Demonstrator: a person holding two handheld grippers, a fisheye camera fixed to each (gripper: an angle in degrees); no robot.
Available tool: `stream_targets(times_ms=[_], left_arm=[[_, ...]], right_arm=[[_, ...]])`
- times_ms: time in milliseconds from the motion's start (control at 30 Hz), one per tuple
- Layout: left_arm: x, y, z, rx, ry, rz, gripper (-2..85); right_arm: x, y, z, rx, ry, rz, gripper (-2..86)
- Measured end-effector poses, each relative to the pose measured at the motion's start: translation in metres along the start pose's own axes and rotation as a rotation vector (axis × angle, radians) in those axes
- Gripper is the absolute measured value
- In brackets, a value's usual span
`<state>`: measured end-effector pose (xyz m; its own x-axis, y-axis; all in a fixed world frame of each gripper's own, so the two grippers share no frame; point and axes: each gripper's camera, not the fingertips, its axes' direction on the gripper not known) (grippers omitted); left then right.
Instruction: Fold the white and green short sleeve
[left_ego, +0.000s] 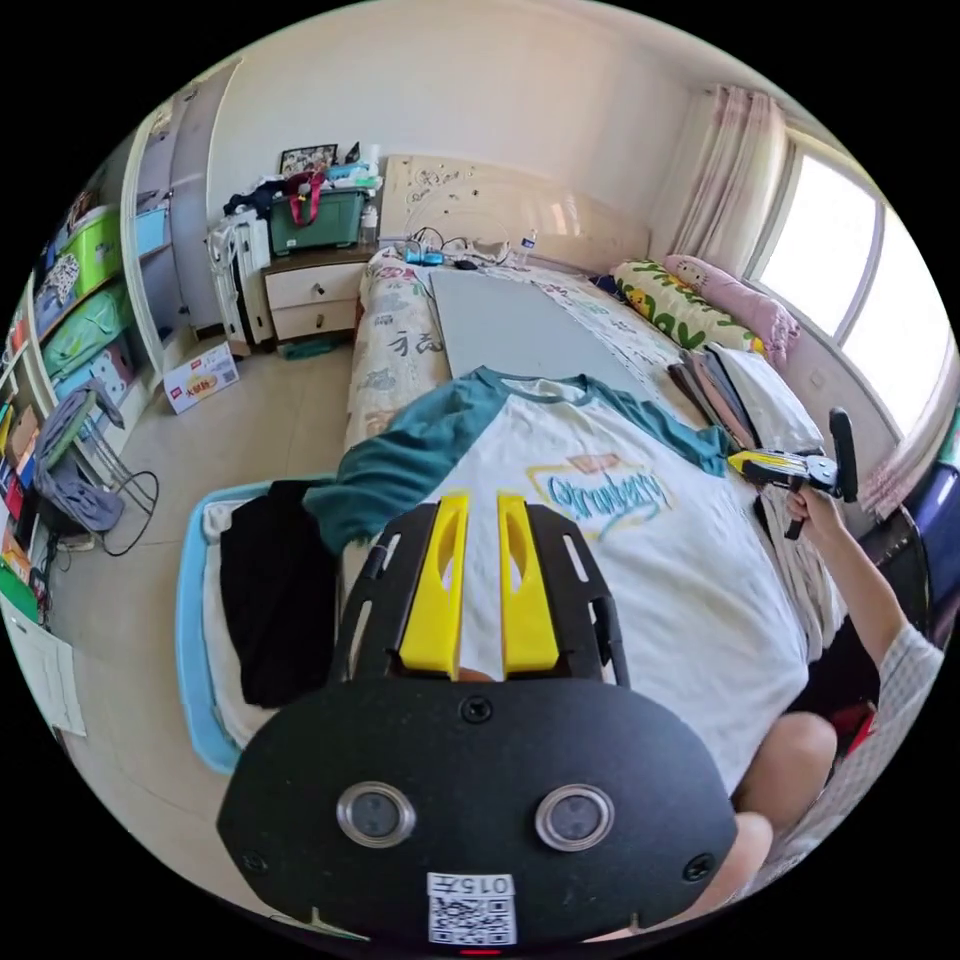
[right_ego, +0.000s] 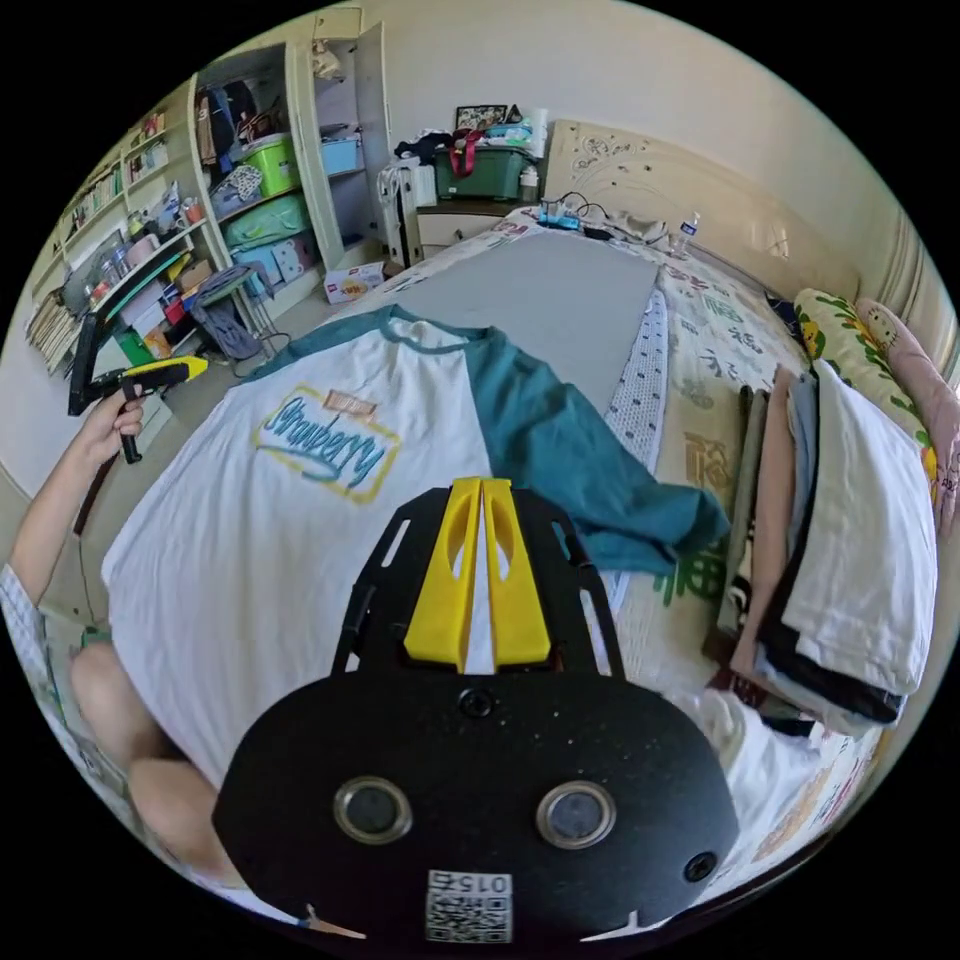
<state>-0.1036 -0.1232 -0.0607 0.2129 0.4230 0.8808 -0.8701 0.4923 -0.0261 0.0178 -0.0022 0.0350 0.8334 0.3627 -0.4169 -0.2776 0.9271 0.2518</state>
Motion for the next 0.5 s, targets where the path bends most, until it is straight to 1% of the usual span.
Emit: stream_targets(times_ms=[67, 133, 167, 233, 300, 400, 500], left_arm=[[0.001, -0.023, 0.034, -0.031, -0.009, -0.034, 3.5], [0.002, -0.045, 0.07, -0.05, 0.003, -0.073, 1.6], [0.003, -0.049, 0.078, -0.054, 0.002, -0.073, 1.3], [0.006, -0.062, 0.104, -0.07, -0.042, -0.065, 0.4], [0.008, -0.073, 0.12, -0.128, -0.052, -0.05, -0.1], [0.01, -0.082, 0.13, -0.134, -0.076, -0.007, -0.5], [0.007, -0.081, 0.133, -0.132, -0.079, -0.011, -0.5]], right_arm=[[-0.004, -0.025, 0.022, -0.028, 0.038, 0.007, -0.5], [-0.009, -0.046, 0.048, -0.082, 0.167, 0.025, -0.6], [-0.011, -0.05, 0.052, -0.091, 0.191, 0.023, -0.6], [-0.016, -0.058, 0.065, -0.101, 0.253, 0.012, -0.6], [-0.019, -0.062, 0.067, -0.101, 0.277, 0.003, -0.6], [-0.024, -0.066, 0.072, -0.114, 0.342, -0.02, -0.6], [-0.032, -0.072, 0.077, -0.16, 0.403, -0.018, -0.7]])
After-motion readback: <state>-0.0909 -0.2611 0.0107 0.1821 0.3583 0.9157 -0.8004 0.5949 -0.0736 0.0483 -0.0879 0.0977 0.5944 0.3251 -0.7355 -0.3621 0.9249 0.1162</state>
